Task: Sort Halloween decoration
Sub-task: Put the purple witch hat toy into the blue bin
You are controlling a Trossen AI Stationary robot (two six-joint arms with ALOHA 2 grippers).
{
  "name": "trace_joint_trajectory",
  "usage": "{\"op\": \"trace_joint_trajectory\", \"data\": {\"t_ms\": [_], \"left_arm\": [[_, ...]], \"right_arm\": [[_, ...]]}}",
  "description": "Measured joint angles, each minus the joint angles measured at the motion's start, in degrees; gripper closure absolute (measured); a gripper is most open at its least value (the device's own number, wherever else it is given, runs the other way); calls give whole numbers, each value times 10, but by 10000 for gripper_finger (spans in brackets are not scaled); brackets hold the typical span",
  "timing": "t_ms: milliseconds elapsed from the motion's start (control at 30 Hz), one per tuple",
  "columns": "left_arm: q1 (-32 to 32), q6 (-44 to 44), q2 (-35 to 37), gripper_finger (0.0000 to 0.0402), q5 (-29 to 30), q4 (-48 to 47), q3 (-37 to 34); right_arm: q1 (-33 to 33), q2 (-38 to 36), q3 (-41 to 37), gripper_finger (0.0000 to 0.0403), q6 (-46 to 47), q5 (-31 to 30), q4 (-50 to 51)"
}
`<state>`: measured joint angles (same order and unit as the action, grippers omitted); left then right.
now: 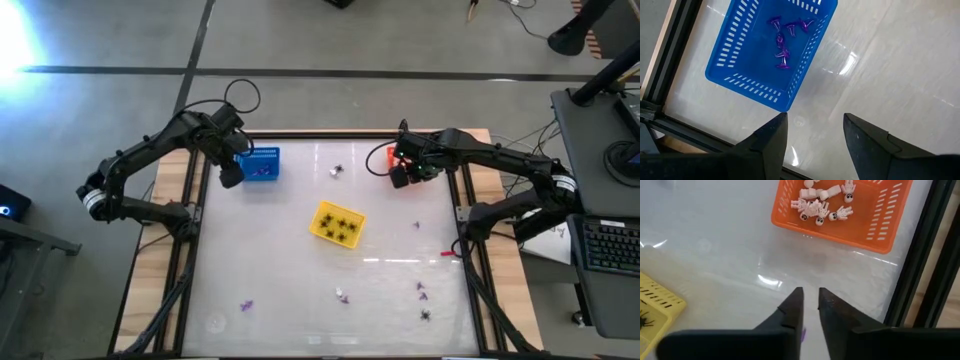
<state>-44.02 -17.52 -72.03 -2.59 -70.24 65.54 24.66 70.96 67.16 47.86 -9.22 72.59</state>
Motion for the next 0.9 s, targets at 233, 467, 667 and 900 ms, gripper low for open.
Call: {"op": "trace_joint_trajectory", "data": {"t_ms": [233,467,667,900], "left_arm": [[0,0,0,226,0,0,0],[0,0,0,226,0,14,0],[0,4,0,226,0,27,0],[0,16,0,226,0,28,0]], "right_arm": [[0,0,0,282,-13,-9,-7],[0,1,0,264,-13,-11,-17],[0,1,0,268,-14,-20,-64],[0,1,0,266,-13,-14,-153]]}}
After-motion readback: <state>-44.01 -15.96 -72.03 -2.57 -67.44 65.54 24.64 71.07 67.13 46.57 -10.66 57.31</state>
